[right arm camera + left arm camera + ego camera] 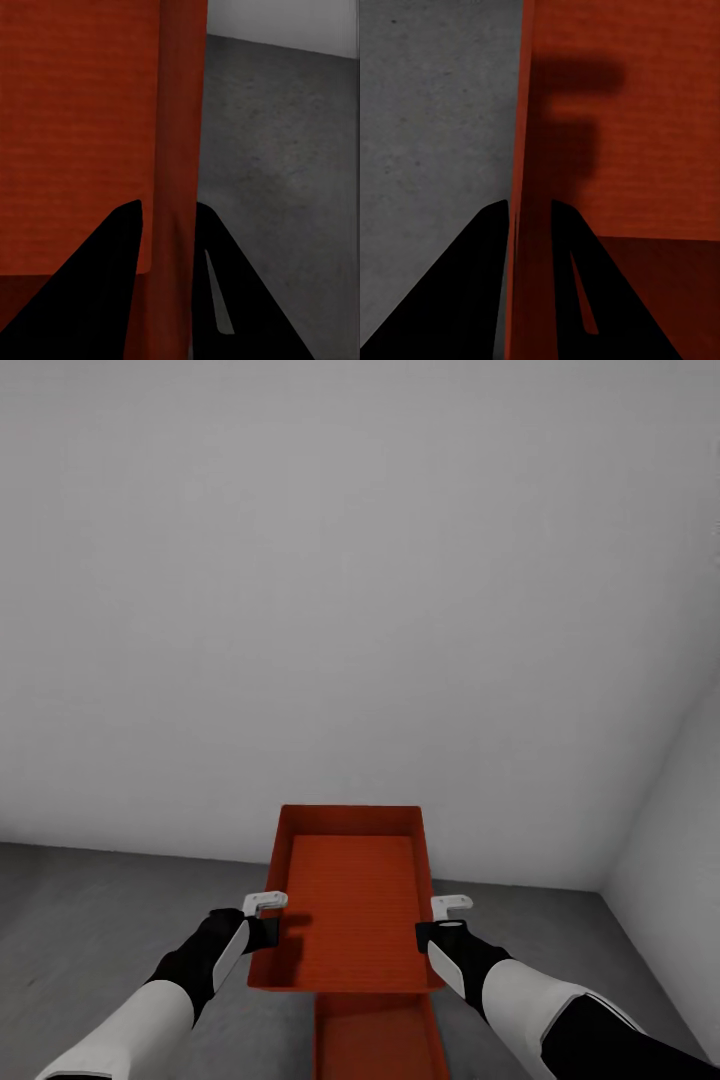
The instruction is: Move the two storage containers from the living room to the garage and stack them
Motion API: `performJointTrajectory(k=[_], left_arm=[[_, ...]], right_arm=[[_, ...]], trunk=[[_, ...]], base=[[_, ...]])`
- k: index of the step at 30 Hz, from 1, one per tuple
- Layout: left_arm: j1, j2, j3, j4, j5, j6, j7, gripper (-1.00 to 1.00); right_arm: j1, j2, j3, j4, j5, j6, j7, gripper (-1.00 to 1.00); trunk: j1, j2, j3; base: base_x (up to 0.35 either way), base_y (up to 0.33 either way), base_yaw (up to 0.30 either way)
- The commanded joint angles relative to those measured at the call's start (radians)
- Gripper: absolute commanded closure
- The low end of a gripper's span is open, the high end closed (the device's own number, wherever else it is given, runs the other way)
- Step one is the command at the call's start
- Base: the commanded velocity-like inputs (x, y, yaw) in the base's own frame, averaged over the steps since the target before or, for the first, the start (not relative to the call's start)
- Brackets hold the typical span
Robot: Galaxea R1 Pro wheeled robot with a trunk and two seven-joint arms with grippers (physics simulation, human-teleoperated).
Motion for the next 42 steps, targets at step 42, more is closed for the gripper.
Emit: performJointTrajectory(k=[42], left_arm=[[-0.001,-0.002,-0.006,-0.007,-0.036,0.007,0.023,1.0]], right_arm=[[-0.001,0.0,0.024,0.003,-0.015,0.007,-0.008,1.0]], trunk=[[0.001,-0.002,-0.002]], base=[[0.0,-0.08,-0.005]])
